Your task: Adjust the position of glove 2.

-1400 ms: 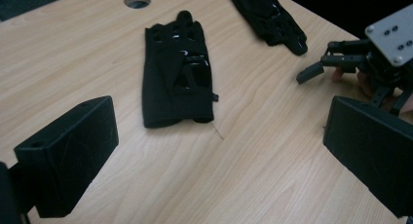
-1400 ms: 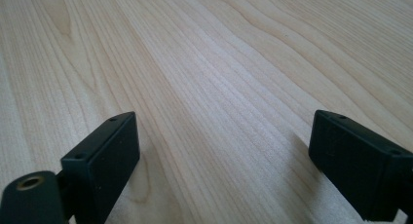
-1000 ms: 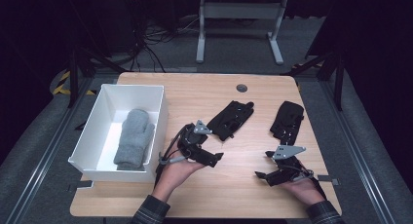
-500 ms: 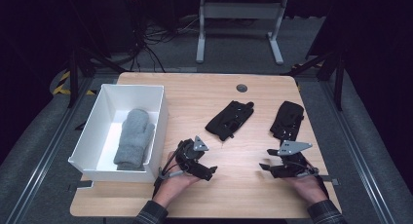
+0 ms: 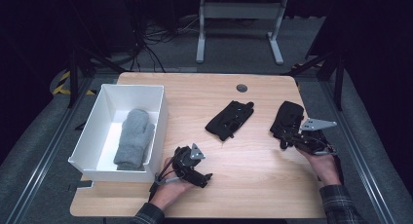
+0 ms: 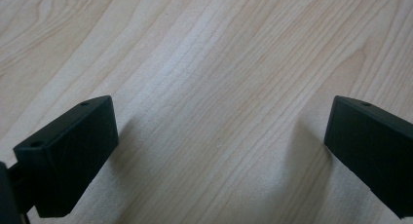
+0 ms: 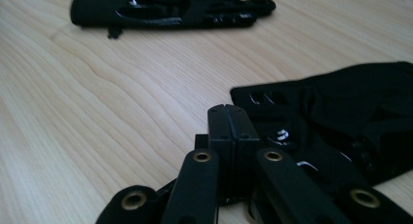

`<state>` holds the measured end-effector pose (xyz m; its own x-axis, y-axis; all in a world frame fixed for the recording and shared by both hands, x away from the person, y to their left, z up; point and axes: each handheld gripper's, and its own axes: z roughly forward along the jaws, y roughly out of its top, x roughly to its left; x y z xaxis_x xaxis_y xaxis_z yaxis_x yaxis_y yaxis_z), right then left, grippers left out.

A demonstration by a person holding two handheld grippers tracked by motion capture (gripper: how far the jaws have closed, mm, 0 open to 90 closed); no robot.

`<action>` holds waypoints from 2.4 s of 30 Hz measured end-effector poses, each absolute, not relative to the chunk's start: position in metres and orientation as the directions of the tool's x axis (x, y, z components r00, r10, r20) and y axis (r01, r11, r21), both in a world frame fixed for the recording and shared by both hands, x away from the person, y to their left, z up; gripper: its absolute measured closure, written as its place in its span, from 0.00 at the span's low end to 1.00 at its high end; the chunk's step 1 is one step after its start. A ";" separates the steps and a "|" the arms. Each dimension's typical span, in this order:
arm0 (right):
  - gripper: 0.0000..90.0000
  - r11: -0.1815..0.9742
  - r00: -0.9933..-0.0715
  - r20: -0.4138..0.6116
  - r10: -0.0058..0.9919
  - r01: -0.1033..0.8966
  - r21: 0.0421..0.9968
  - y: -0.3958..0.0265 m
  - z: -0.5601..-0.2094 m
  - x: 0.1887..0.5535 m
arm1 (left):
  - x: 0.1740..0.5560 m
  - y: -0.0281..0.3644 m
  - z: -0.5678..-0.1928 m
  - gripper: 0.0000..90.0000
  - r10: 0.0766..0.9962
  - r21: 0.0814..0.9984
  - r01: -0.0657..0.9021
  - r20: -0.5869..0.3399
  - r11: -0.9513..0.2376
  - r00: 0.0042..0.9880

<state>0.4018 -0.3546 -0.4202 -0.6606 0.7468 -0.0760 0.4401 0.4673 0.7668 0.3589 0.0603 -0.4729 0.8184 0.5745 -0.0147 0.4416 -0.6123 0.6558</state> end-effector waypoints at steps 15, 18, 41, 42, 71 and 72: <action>1.00 0.519 -0.658 -0.067 0.750 0.522 0.676 -0.365 -0.448 0.409 | 0.358 0.068 -0.478 0.00 0.563 0.686 0.421 -0.021 -0.593 0.826; 1.00 0.525 -0.670 -0.061 0.740 0.519 0.674 -0.362 -0.448 0.408 | 0.358 0.068 -0.478 0.00 0.562 0.686 0.421 -0.020 -0.594 0.827; 1.00 0.624 -0.807 -0.039 0.589 0.424 0.657 -0.305 -0.449 0.380 | 0.359 0.068 -0.478 0.00 0.560 0.685 0.420 -0.021 -0.596 0.828; 1.00 0.629 -0.814 -0.040 0.580 0.416 0.656 -0.303 -0.449 0.380 | 0.359 0.068 -0.478 0.00 0.560 0.685 0.420 -0.021 -0.596 0.828; 1.00 0.500 -0.642 -0.074 0.763 0.514 0.697 -0.372 -0.435 0.426 | 0.360 0.068 -0.478 0.01 0.554 0.684 0.417 -0.022 -0.598 0.832; 1.00 0.504 -0.643 -0.073 0.763 0.520 0.689 -0.373 -0.438 0.426 | 0.360 0.068 -0.478 0.00 0.554 0.685 0.417 -0.023 -0.598 0.832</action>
<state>0.4262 -0.3725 -0.4378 -0.6426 0.7627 -0.0730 0.5203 0.5044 0.6891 0.3595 0.0677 -0.4776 0.8319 0.5544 -0.0226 0.4170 -0.5979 0.6846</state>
